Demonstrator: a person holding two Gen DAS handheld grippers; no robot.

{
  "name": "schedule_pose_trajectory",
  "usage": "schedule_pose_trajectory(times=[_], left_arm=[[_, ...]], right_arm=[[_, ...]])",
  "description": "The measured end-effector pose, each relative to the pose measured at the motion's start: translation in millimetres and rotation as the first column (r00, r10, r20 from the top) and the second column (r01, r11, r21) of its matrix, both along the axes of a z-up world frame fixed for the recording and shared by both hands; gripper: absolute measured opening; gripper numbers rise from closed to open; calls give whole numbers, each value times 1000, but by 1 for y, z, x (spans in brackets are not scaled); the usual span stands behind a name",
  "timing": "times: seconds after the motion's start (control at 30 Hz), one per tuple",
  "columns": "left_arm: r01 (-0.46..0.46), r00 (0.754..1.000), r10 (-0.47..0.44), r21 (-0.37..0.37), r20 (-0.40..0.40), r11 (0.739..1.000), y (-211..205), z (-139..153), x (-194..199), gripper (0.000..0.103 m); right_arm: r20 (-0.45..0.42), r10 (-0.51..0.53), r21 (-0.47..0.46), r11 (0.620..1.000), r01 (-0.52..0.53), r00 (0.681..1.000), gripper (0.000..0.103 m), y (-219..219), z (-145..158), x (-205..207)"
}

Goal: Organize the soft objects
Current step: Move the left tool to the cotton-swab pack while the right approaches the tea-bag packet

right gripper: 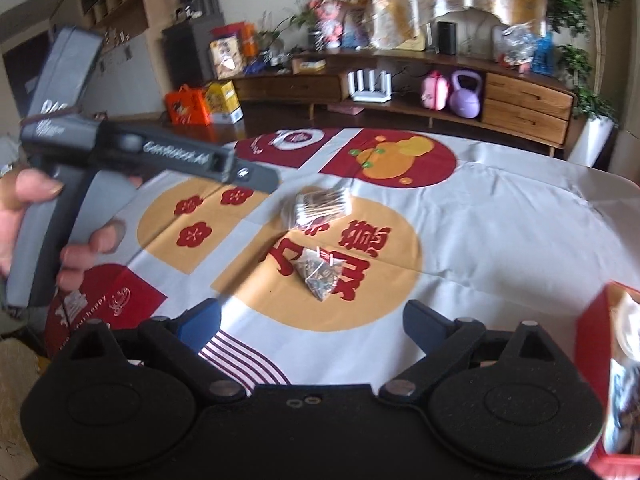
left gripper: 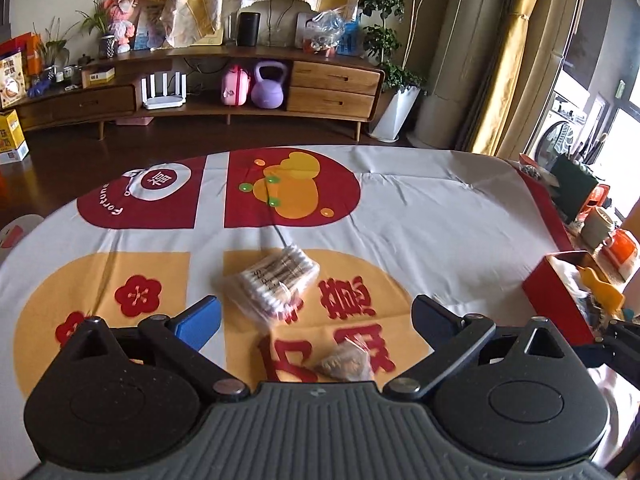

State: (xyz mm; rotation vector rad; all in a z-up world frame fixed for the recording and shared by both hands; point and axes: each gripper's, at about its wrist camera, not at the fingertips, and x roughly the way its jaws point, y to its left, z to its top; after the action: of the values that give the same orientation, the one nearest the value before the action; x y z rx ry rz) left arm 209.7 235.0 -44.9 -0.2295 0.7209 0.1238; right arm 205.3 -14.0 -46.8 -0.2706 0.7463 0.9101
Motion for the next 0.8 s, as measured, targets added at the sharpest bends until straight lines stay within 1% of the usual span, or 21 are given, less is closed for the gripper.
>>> schedule_pose_trajectory(times=[0.13, 0.23, 0.37, 0.53, 0.67, 0.8], left_arm=[[-6, 1000, 7, 30, -24, 1000, 7, -18, 23, 102], [-30, 999, 31, 28, -33, 999, 15, -32, 38, 102], [-54, 996, 56, 34, -74, 998, 20, -52, 60, 102], [-42, 994, 49, 63, -100, 997, 21, -72, 81, 102], [-34, 995, 43, 93, -92, 995, 21, -84, 92, 102], [-43, 993, 57, 128, -108, 991, 21, -95, 104, 102]], right_arm=[[2, 34, -30, 999, -34, 999, 96, 18, -13, 10], [-16, 48, -41, 998, -49, 999, 96, 29, -24, 22], [-29, 57, -61, 996, -59, 998, 96, 43, -40, 38], [-49, 61, -75, 995, -65, 997, 93, 60, -60, 56], [-53, 80, -81, 993, -84, 995, 91, 72, -70, 62], [-55, 100, -91, 990, -104, 994, 87, 83, -78, 67]])
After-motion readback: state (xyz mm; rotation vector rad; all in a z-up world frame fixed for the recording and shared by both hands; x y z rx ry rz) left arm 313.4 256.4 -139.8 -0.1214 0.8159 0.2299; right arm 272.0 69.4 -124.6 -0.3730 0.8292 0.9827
